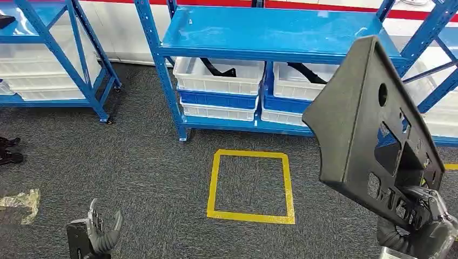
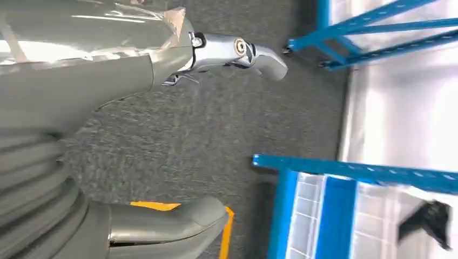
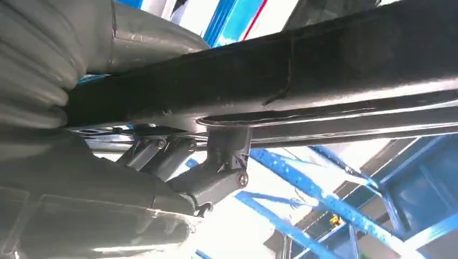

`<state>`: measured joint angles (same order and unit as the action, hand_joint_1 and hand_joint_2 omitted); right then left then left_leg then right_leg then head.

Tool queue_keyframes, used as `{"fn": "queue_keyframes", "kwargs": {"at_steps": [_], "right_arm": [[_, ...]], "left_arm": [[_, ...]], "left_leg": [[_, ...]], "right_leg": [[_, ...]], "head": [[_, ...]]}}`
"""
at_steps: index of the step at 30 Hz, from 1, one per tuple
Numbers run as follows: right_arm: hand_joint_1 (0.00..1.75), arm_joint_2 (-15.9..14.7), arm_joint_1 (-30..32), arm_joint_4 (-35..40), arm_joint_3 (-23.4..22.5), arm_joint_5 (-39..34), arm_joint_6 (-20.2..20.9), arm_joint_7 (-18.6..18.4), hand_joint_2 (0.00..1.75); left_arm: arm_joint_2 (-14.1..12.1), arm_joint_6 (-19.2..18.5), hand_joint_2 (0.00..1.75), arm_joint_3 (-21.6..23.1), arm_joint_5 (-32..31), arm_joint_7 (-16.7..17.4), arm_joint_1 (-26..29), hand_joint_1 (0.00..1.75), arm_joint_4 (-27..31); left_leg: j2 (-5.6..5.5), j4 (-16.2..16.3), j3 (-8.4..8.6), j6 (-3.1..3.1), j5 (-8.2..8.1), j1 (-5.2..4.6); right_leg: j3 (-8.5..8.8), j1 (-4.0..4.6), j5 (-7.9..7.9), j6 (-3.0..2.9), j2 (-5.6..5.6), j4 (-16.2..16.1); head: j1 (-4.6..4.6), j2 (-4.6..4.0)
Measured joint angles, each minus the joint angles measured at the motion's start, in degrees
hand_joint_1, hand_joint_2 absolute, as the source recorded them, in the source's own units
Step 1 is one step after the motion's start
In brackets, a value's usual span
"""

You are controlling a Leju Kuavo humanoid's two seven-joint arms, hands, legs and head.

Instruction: Take the parts from the cabinet and place them on the table.

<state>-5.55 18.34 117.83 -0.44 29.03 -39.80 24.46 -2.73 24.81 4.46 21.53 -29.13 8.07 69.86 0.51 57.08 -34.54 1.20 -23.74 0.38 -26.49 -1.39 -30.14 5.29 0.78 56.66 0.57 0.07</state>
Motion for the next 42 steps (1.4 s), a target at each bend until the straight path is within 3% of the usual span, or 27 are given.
{"fn": "queue_keyframes", "kwargs": {"at_steps": [2, 4, 5, 7, 8, 9, 10, 12, 13, 14, 16, 18, 20, 21, 23, 25, 27, 29, 30, 31, 34, 35, 36, 38, 39, 40, 42], "right_arm": [[1.69, 0.1, 0.3, 0.2, -0.1, 0.0, 0.0, 0.0, 1.75], [1.69, 0.2, 0.3, 0.3, -0.1, -0.1, 0.0, 0.0, 1.75], [1.69, 0.2, 0.4, 0.4, -0.1, -0.2, 0.0, 0.0, 1.75], [1.69, 0.2, 0.4, 0.4, -0.1, -0.5, 0.0, 0.0, 1.75], [1.69, 0.2, 0.5, 0.4, -0.1, -0.6, 0.0, 0.0, 1.75], [1.69, 0.2, 0.5, 0.4, -0.1, -0.8, 0.0, 0.0, 1.75], [1.69, 0.2, 0.5, 0.4, -0.1, -0.9, 0.0, 0.0, 1.75], [1.69, 0.2, 0.5, 0.4, -0.1, -0.9, 0.0, -0.1, 1.75], [1.69, 0.2, 0.4, 0.4, 0.0, -0.7, 0.0, -0.1, 1.75], [1.69, 0.2, 0.4, 0.4, 0.0, -0.5, 0.0, -0.2, 1.75], [1.69, 0.3, 0.4, 0.4, 0.0, 0.0, 0.0, -0.5, 1.75], [1.69, 0.3, 0.4, 0.4, 0.0, 0.0, 0.0, -0.5, 1.75], [1.69, 0.3, 0.5, 0.4, 0.1, 0.1, 0.0, -0.7, 1.75], [1.69, 0.3, 0.5, 0.5, 0.1, 0.3, 0.0, -0.8, 1.75], [1.69, 0.3, 0.5, 0.7, 0.1, 1.0, 0.0, -1.2, 1.75], [1.69, 0.3, 1.0, 0.8, 0.1, 1.3, 0.0, -1.3, 1.75], [1.69, 0.4, 2.1, 1.0, 0.0, 1.6, 0.0, -1.5, 1.75], [1.69, 0.5, 2.5, 1.6, 0.0, 1.9, 0.0, -1.5, 1.75], [1.69, 0.6, 2.6, 1.9, 0.0, 2.1, 0.0, -1.6, 1.75], [1.69, 0.6, 2.6, 2.0, 0.0, 2.2, 0.0, -1.7, 1.75], [1.69, 0.8, 3.4, 2.6, 0.0, 2.7, 0.2, -2.1, 1.75], [1.69, 0.9, 3.5, 2.6, 0.0, 2.9, 0.2, -2.2, 1.75], [1.69, 1.0, 3.5, 2.7, 0.0, 2.9, 0.2, -2.2, 1.75], [1.69, 1.1, 3.6, 2.9, 0.0, 3.0, 0.2, -2.4, 1.75], [1.69, 1.1, 3.7, 3.0, 0.0, 3.0, 0.2, -2.4, 1.75], [1.69, 1.2, 3.8, 3.0, 0.0, 3.0, 0.2, -2.4, 1.75], [1.69, 1.3, 3.9, 3.0, 0.0, 3.0, 0.2, -2.4, 1.75]], "left_arm": [[0.3, -0.2, 1.75, -0.8, -0.6, 0.2, 0.2, 0.0, 0.7], [0.7, -0.5, 1.75, -1.5, -1.0, 0.2, 0.6, 0.0, 1.1], [0.7, -0.7, 1.75, -1.9, -1.2, 0.3, 0.9, 0.0, 1.3], [0.9, -1.2, 1.75, -2.6, -1.7, 0.2, 1.3, 0.0, 1.8], [1.0, -1.3, 1.75, -2.9, -1.8, 0.3, 1.5, 0.0, 1.8], [1.2, -1.4, 1.75, -3.2, -2.0, 0.3, 1.7, 0.0, 1.8], [1.5, -1.6, 1.75, -3.5, -2.3, 0.3, 1.9, 0.0, 2.0], [1.8, -2.0, 1.75, -4.2, -2.9, 0.5, 2.3, 0.0, 2.3], [2.0, -2.1, 1.75, -4.6, -3.0, 0.5, 2.3, 0.0, 2.5], [2.1, -2.3, 1.75, -4.8, -3.1, 0.5, 2.2, 0.0, 2.8], [2.3, -2.4, 1.75, -5.2, -3.6, 0.6, 2.6, 0.0, 3.3], [2.4, -2.4, 1.75, -5.5, -3.5, 0.6, 2.7, 0.0, 3.5], [2.7, -2.4, 1.75, -5.7, -3.6, 0.6, 2.8, 0.0, 3.7], [3.0, -2.5, 1.75, -5.7, -3.7, 0.7, 2.8, 0.0, 3.9], [3.3, -2.8, 1.75, -5.7, -4.2, 1.2, 2.9, 0.0, 4.1], [3.6, -3.2, 1.75, -5.7, -4.5, 1.4, 3.0, 0.0, 4.1], [3.9, -3.3, 1.75, -5.7, -4.8, 1.4, 3.0, 0.0, 4.1], [4.2, -3.4, 1.75, -5.7, -4.8, 1.4, 3.0, 0.0, 4.1], [4.2, -3.4, 1.75, -5.7, -4.8, 1.4, 2.9, 0.0, 4.1], [4.2, -3.4, 1.75, -5.8, -4.9, 1.4, 2.9, 0.0, 4.1], [4.2, -3.3, 1.75, -5.8, -4.9, 1.4, 2.9, 0.0, 4.1], [4.2, -3.3, 1.75, -5.8, -4.9, 1.4, 2.9, 0.0, 4.1], [4.2, -3.3, 1.75, -5.7, -4.9, 1.4, 3.0, 0.0, 4.1], [4.3, -3.4, 1.75, -5.6, -4.9, 1.4, 3.0, 0.0, 4.1], [4.2, -3.4, 1.75, -5.7, -4.9, 1.4, 3.1, 0.0, 4.1], [4.2, -3.4, 1.75, -5.7, -4.9, 1.4, 3.1, 0.0, 4.1], [4.3, -3.4, 1.75, -5.6, -4.9, 1.4, 3.1, 0.0, 4.1]], "left_leg": [[-0.11, 0.2, -0.16, -0.48, 0.45, -0.15], [-0.17, 0.7, -0.73, -1.07, 0.05, 0.39], [-0.2, 2.5, -1.42, -1.18, -2.79, 0.41], [-0.48, 10.6, -3.99, -1.44, -9.71, 0.41], [-0.48, 14.8, -5.14, -1.54, -11.72, 0.41], [-0.49, 17.7, -5.53, -1.56, -12.16, 0.41], [-0.49, 17.7, -4.75, -1.43, -11.33, 0.41], [-0.5, 11.1, 0.3, -0.97, -7.92, 0.41], [-0.56, 5.0, 4.26, -0.6, -6.27, 0.4], [-0.79, 0.7, 6.72, -0.24, -6.88, 0.34], [-0.84, 0.4, 6.61, 0.03, -6.25, -0.28], [-0.8, 0.4, 6.43, 0.16, -6.2, -0.45], [-0.56, -0.4, 5.61, 1.41, -4.96, -0.09], [-0.32, -0.5, 5.25, 1.82, -4.45, -0.05], [-0.14, -0.5, 3.87, 2.52, -3.45, -0.08], [0.01, -0.5, 2.55, 2.5, -2.48, -0.17], [0.06, -0.4, 1.58, 2.28, -1.59, -0.16], [0.07, -0.2, 0.67, 1.87, -0.9, -0.1], [0.1, 0.1, 0.35, 1.54, -0.61, -0.19], [0.09, 0.4, -0.05, 1.23, -0.39, -0.49], [0.1, 0.3, -0.12, 0.21, 0.73, -0.49], [0.05, 0.3, -0.37, -0.13, 0.89, -0.46], [-0.26, 1.2, -0.98, -0.52, -0.58, -0.17], [-0.39, 7.2, -2.97, -1.04, -6.96, -0.08], [-0.43, 12.4, -4.57, -1.28, -10.09, -0.03], [-0.44, 16.4, -5.68, -1.45, -11.72, 0.03], [-0.44, 18.2, -4.86, -1.49, -10.52, 0.2]], "right_leg": [[-1.0, -0.12, -0.19, -0.98, -0.06, 0.2], [-1.61, -1.0, 0.63, -2.6, -0.18, 0.1], [-2.14, -0.75, 1.07, -3.37, -0.21, 0.1], [-2.9, -0.37, 1.96, -4.52, -0.34, 0.1], [-3.53, -0.14, 2.49, -4.65, -0.4, 0.2], [-4.14, 0.09, 2.91, -4.68, -0.4, 0.3], [-4.61, 0.18, 3.2, -4.48, -0.39, 0.4], [-5.26, 0.28, 3.58, -4.19, -0.39, 0.7], [-5.48, 0.31, 3.69, -4.02, -0.39, 0.9], [-5.64, 0.32, 3.79, -3.84, -0.48, 1.2], [-5.85, 0.65, 4.42, -2.87, -0.61, 1.2], [-6.05, 0.44, 4.72, -2.43, -0.6, 1.1], [-6.55, 0.7, 5.05, -1.72, -0.61, 1.1], [-7.45, 0.52, 3.72, -1.93, -0.68, 2.1], [-10.04, 0.57, -1.88, -3.0, -0.66, 9.5], [-12.05, 0.56, -5.05, -2.78, -0.66, 17.2], [-10.08, 0.41, -3.66, -1.38, -0.68, 16.7], [-3.88, 0.15, -0.31, -0.05, -0.73, 7.4], [-0.15, 0.04, 0.11, -0.03, -0.79, 1.5], [1.84, 0.37, -0.9, -0.68, -0.75, -1.2], [0.17, 0.87, -0.37, -2.0, -0.62, -0.6], [-0.11, 0.29, 0.1, -2.79, -0.65, -0.8], [-0.6, -0.16, 0.61, -3.58, -0.79, -0.9], [-1.76, -0.03, 1.5, -4.94, -0.92, -0.8], [-2.5, 0.08, 2.11, -5.15, -0.98, -0.8], [-2.72, 0.16, 2.63, -5.13, -0.99, -0.7], [-4.12, 0.2, 3.48, -4.76, -0.94, -0.4]], "head": [[-0.13, 0.0], [-0.37, 0.0], [-0.48, 0.0], [-0.65, 0.0], [-0.61, 0.0], [-0.68, 0.0], [-0.67, 0.0], [-0.7, 0.0], [-0.72, 0.0], [-0.7, 0.0], [-0.61, 0.0], [-0.76, 0.0], [-0.65, 0.0], [-0.59, 0.0], [-0.19, 0.0], [-0.15, 0.0], [-0.17, 0.0], [-0.17, 0.0], [-0.15, 0.0], [-0.13, 0.0], [-0.46, 0.0], [-0.46, 0.0], [-0.5, 0.0], [-0.7, 0.0], [-0.72, 0.0], [-0.68, 0.0], [-0.74, 0.0]]}}
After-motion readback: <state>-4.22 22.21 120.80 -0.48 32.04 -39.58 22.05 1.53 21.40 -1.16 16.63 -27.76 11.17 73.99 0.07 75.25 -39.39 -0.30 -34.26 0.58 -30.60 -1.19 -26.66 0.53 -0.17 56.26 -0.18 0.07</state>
